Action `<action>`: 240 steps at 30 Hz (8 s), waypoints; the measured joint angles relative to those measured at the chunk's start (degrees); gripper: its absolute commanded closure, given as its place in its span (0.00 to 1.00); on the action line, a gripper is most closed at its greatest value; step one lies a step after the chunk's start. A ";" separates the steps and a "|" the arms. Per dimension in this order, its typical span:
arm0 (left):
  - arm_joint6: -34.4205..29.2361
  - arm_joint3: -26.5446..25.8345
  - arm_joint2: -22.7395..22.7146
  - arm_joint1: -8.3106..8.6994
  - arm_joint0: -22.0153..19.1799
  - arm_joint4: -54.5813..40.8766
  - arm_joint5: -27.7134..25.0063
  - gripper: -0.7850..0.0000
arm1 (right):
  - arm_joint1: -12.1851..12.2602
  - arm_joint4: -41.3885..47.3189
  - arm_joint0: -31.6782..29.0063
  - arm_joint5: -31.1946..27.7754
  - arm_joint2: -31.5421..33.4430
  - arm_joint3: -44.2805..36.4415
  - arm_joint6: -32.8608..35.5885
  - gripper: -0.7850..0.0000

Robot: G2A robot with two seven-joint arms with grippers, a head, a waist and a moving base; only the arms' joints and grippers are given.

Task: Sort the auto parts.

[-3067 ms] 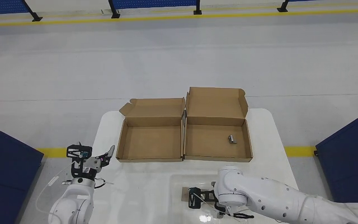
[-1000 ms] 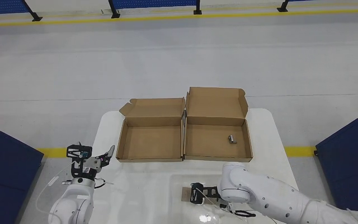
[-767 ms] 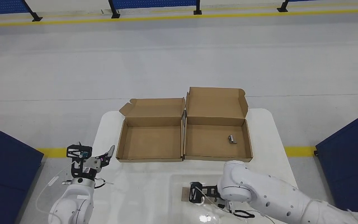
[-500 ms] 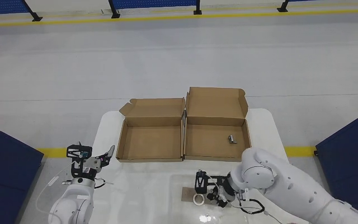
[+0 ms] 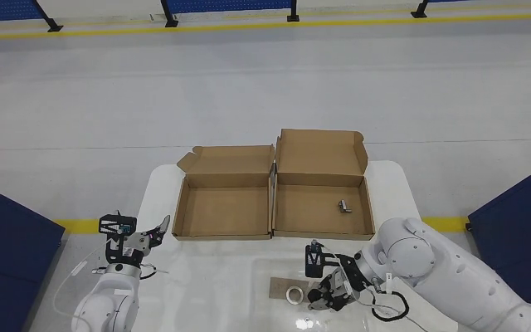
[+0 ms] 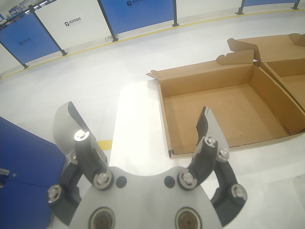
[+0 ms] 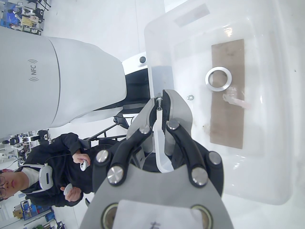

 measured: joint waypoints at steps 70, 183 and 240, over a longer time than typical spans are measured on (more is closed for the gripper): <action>0.00 0.00 0.00 0.00 0.00 0.00 0.00 0.00 | -1.11 108.23 -12.29 10.14 11.39 -6.56 -0.19 1.00; 0.00 0.00 0.00 0.00 0.00 0.00 0.00 0.00 | -17.80 97.17 -23.07 24.82 29.07 -10.20 -4.82 1.00; 0.00 0.00 0.00 0.00 0.00 0.00 0.00 0.00 | -17.25 60.85 -33.79 33.12 51.56 -0.74 7.06 1.00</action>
